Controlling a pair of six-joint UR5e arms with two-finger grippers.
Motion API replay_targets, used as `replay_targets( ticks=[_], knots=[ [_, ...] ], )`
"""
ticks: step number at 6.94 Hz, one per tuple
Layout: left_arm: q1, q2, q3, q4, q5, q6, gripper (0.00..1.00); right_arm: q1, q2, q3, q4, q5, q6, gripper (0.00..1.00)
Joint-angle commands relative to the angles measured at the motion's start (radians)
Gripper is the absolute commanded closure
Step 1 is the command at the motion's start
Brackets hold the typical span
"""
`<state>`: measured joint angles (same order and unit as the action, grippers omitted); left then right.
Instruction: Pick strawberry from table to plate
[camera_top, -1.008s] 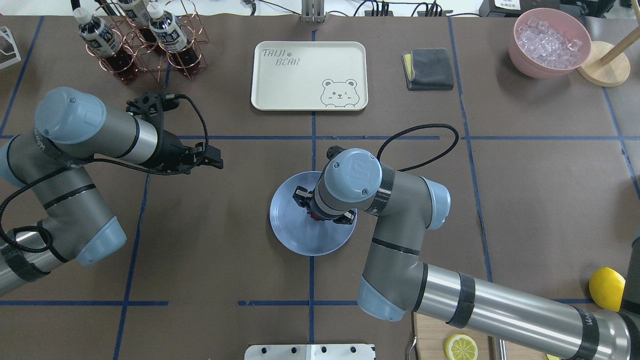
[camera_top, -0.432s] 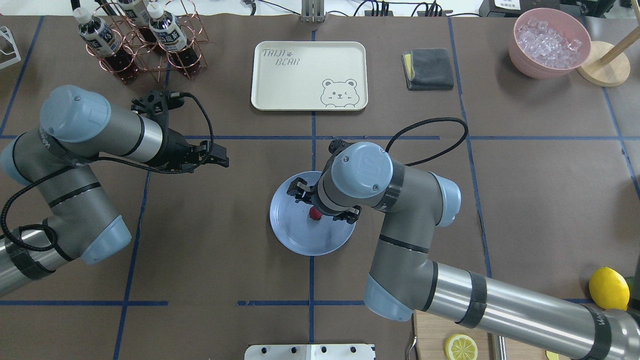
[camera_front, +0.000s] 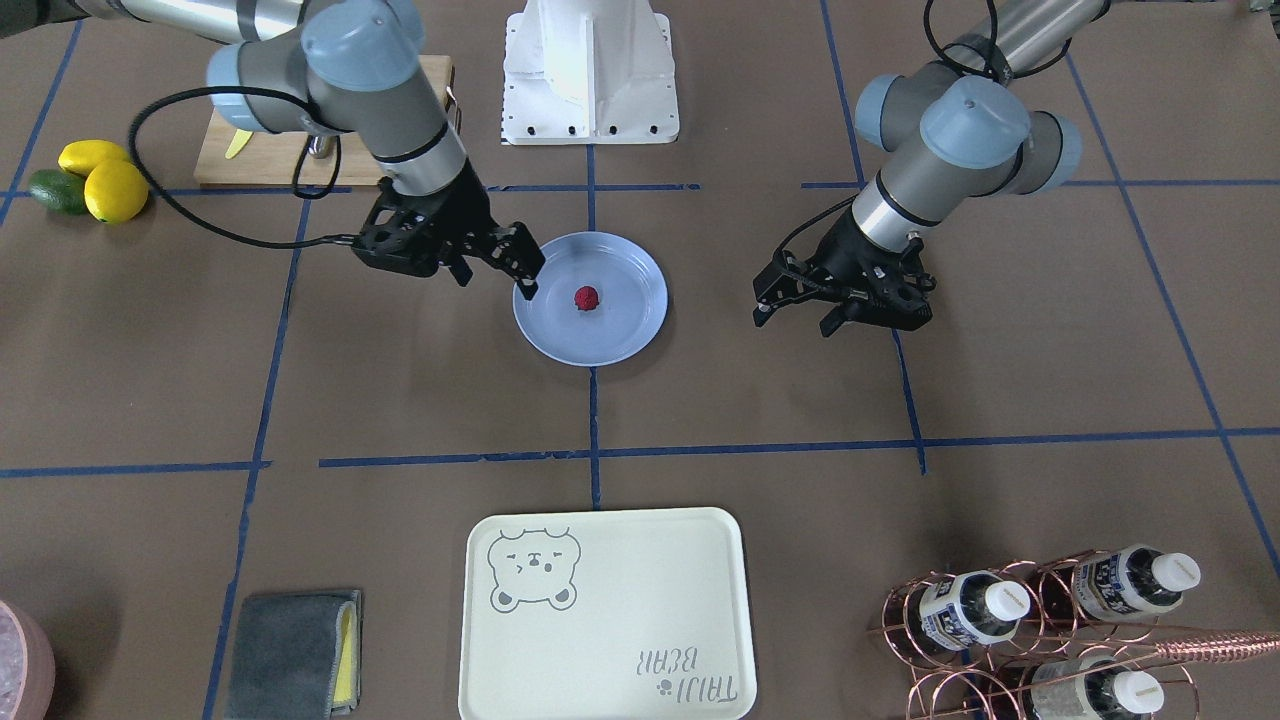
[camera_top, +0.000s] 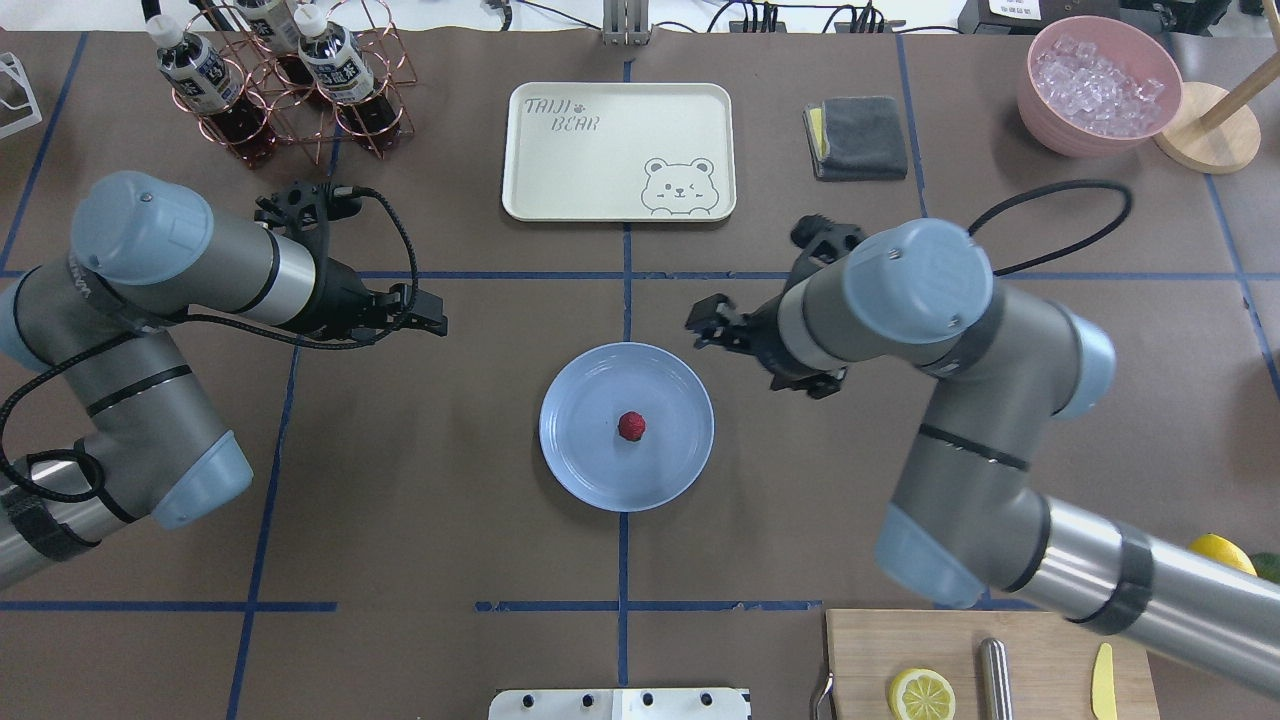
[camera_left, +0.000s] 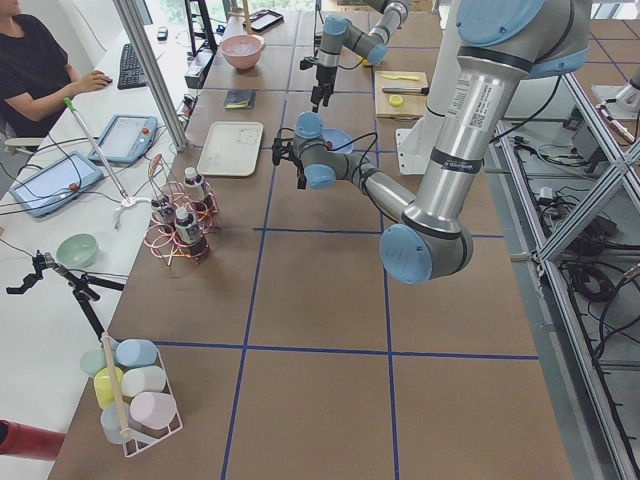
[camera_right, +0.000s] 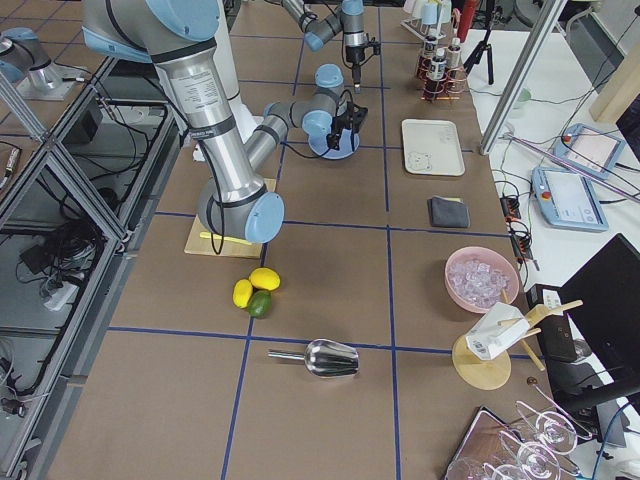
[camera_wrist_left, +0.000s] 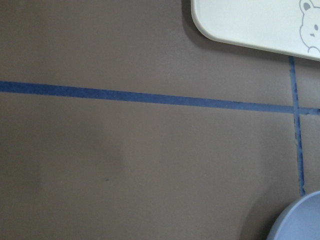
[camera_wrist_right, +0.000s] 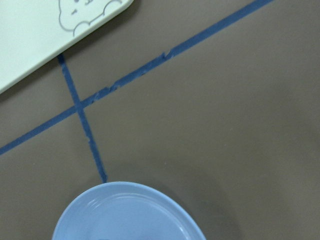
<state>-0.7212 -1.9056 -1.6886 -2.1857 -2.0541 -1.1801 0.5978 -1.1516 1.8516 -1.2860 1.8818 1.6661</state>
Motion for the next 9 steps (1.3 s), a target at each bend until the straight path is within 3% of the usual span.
replay_targets(
  ticks=[1,4,5,6,7,8,9],
  knots=[
    [-0.087,0.075,-0.019,0.012,-0.004,0.223,0.01,0.203,-0.203,0.052,0.005,0.164,-0.282,0.0],
    [-0.287,0.261,-0.078,0.03,-0.038,0.638,0.01,0.466,-0.396,0.032,-0.003,0.365,-0.795,0.0],
    [-0.435,0.281,-0.062,0.061,-0.09,0.83,0.01,0.537,-0.452,0.028,-0.004,0.399,-0.909,0.0],
    [-0.555,0.296,-0.06,0.151,-0.095,1.029,0.01,0.584,-0.492,0.024,-0.004,0.401,-1.012,0.0],
    [-0.677,0.284,-0.062,0.317,-0.098,1.204,0.0,0.661,-0.546,0.006,-0.006,0.427,-1.171,0.0],
    [-0.734,0.29,-0.06,0.425,-0.157,1.29,0.0,0.736,-0.56,-0.023,-0.033,0.472,-1.288,0.0],
    [-0.804,0.301,-0.048,0.531,-0.276,1.33,0.0,0.791,-0.554,-0.057,-0.124,0.476,-1.476,0.0]
  ],
)
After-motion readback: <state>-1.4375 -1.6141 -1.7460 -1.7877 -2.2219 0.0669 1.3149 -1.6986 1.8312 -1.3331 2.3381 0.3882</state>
